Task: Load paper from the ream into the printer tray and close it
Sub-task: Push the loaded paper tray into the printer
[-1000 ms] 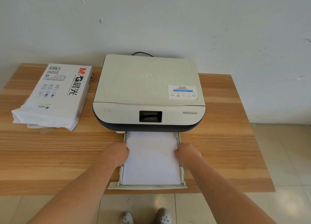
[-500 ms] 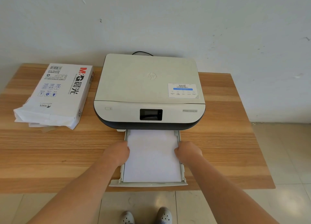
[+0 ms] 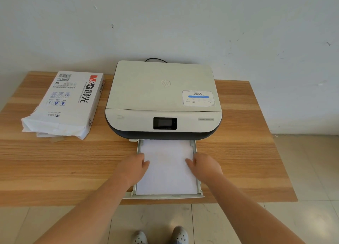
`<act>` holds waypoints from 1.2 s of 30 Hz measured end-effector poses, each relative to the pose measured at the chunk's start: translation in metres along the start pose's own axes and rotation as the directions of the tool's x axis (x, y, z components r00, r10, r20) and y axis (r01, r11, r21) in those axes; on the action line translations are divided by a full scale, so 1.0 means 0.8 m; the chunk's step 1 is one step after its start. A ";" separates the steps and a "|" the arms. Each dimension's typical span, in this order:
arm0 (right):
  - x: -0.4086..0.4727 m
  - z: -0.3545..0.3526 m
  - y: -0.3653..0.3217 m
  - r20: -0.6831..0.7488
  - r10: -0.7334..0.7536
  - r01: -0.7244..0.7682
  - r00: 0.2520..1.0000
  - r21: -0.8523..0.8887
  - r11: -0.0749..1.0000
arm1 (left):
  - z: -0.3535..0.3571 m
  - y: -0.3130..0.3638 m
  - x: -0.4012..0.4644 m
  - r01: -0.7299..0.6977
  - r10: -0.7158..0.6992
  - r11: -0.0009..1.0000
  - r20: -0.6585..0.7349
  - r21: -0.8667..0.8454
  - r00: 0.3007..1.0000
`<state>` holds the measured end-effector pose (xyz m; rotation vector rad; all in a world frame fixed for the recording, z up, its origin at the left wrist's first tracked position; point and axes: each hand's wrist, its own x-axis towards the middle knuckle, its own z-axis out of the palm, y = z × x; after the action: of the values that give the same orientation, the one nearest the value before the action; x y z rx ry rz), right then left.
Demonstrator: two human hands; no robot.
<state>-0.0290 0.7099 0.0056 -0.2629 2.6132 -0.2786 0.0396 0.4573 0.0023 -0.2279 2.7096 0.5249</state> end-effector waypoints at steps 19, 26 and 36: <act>-0.062 0.045 0.015 0.129 -0.507 0.523 0.852 -0.216 0.824 | 0.059 -0.016 -0.077 -0.455 0.446 0.857 0.096 0.243 0.890; -0.063 0.042 0.022 0.151 -0.483 0.506 0.862 -0.213 0.836 | 0.063 -0.024 -0.077 -0.434 0.425 0.872 0.089 0.226 0.901; -0.059 0.038 0.020 0.179 -0.453 0.482 0.873 -0.179 0.858 | 0.057 -0.018 -0.071 -0.428 0.412 0.885 0.121 0.185 0.903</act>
<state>0.0244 0.7321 -0.0028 -0.9712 2.4130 -0.1270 0.1095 0.4671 -0.0202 0.4404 2.7120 0.3486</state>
